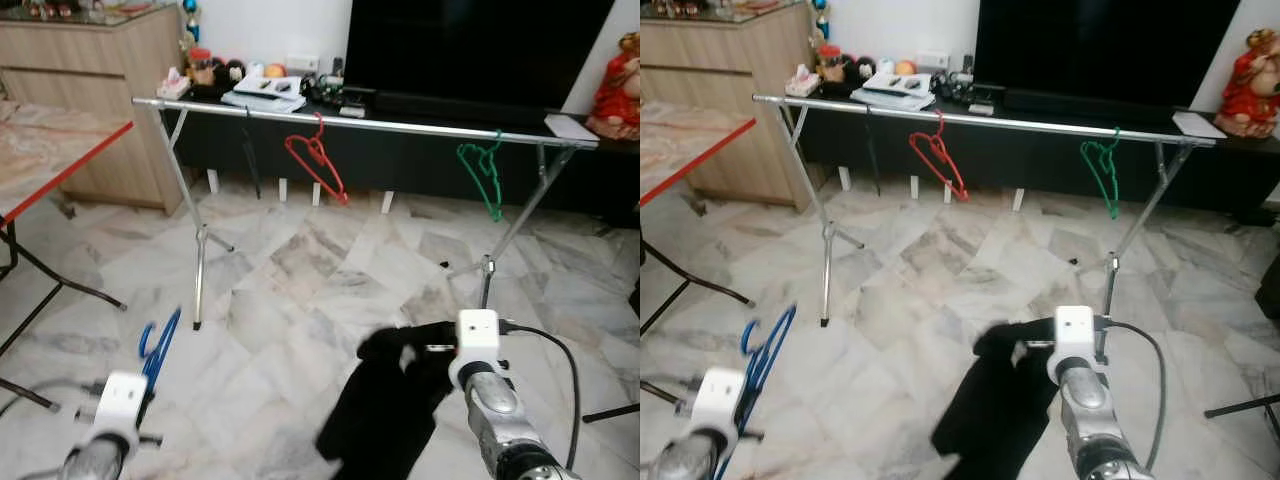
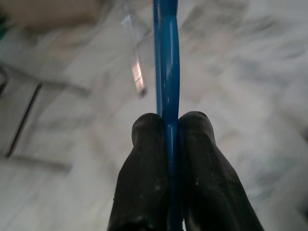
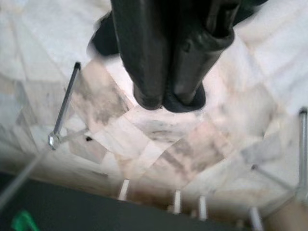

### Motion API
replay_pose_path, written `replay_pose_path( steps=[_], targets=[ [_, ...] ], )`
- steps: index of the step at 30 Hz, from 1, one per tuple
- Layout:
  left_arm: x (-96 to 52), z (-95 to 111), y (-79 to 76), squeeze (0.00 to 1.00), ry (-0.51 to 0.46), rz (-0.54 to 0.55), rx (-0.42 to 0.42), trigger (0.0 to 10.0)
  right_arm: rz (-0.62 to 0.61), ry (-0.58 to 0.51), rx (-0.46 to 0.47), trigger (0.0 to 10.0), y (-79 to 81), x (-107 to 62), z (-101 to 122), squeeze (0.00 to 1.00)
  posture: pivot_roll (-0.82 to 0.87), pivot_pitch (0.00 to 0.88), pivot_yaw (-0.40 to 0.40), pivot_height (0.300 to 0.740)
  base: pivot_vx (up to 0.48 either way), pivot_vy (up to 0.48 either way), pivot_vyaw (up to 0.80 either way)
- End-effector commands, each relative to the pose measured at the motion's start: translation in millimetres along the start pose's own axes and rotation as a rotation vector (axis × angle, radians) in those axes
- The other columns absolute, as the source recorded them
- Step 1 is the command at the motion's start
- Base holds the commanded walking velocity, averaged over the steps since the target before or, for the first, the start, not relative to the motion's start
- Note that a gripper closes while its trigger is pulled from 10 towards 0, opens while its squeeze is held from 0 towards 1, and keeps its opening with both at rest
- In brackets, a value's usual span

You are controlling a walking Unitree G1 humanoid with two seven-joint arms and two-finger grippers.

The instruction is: Hang hanger

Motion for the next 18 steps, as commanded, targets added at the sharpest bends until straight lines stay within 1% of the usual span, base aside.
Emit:
replay_pose_path(
  steps=[1,2,3,4,5,8,9,11,13,15,17,18],
  targets=[
    [0.1,17,-17.9,0.00,-0.048,-0.154,0.053,10.0,0.050,0.000,-0.062,10.0,8.1,5.3,13,0.00,0.20,0.000,-0.058,0.740,0.000,0.000,0.00],
    [-0.4,22,-23.2,0.00,-0.062,-0.198,0.066,10.0,0.065,0.008,-0.064,10.0,11.4,6.2,14,0.00,0.20,0.000,-0.059,0.740,0.000,0.000,0.00],
    [-2.9,29,-32.8,0.00,-0.075,-0.280,0.093,10.0,0.082,0.011,-0.072,10.0,16.3,7.8,18,0.00,0.20,0.000,-0.060,0.740,0.000,0.000,0.00],
    [-2.9,29,-32.8,0.00,-0.075,-0.280,0.093,10.0,0.082,0.011,-0.072,10.0,16.3,7.8,18,0.00,0.20,0.000,-0.060,0.740,0.000,0.000,0.00],
    [-6.6,34,-44.6,0.00,-0.073,-0.381,0.133,10.0,0.099,0.009,-0.091,10.0,22.6,10.2,24,0.00,0.21,0.000,-0.066,0.740,0.000,0.000,0.00],
    [-14.2,37,-64.0,0.00,-0.045,-0.543,0.181,10.0,0.116,0.003,-0.104,10.0,33.6,14.3,36,0.00,0.21,0.000,-0.078,0.740,0.000,0.000,0.00],
    [-15.9,37,-68.6,0.00,-0.028,-0.582,0.196,10.0,0.121,0.002,-0.115,10.0,37.6,15.5,39,0.00,0.21,0.000,-0.084,0.740,0.000,0.000,0.00],
    [-18.1,34,-75.1,0.00,0.004,-0.635,0.222,10.0,0.128,0.004,-0.147,10.0,43.6,17.0,43,0.00,0.22,0.000,-0.094,0.740,0.000,0.000,0.00],
    [-22.0,36,-81.2,0.00,0.009,-0.679,0.244,10.0,0.147,0.005,-0.177,10.0,52.1,17.8,45,0.00,0.22,0.000,-0.099,0.740,0.000,0.000,0.00],
    [-26.3,45,-87.3,0.00,-0.002,-0.707,0.224,10.0,0.189,0.003,-0.179,10.0,63.9,17.6,47,0.00,0.22,0.000,-0.108,0.740,0.000,0.000,0.00],
    [-29.7,51,-90.9,0.00,-0.009,-0.725,0.209,10.0,0.212,0.004,-0.181,10.0,69.4,17.3,47,0.00,0.22,0.000,-0.111,0.740,0.000,0.000,0.00],
    [-31.9,54,-92.6,0.00,-0.011,-0.735,0.207,10.0,0.221,0.005,-0.199,10.0,72.2,17.1,47,0.00,0.22,0.000,-0.115,0.740,0.000,0.000,0.00]
  ],
)
Point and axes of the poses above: a point about 5 cm out from each wrist's last joint towards the gripper, its own x axis pointing out of the wrist towards the gripper, its own z axis along the axis of the wrist's last joint, y = z × x, the point moved 6 cm from there along x, pointing out of the wrist towards the gripper, and after that the axes turned 5 degrees about x, right-handed, at the moved point
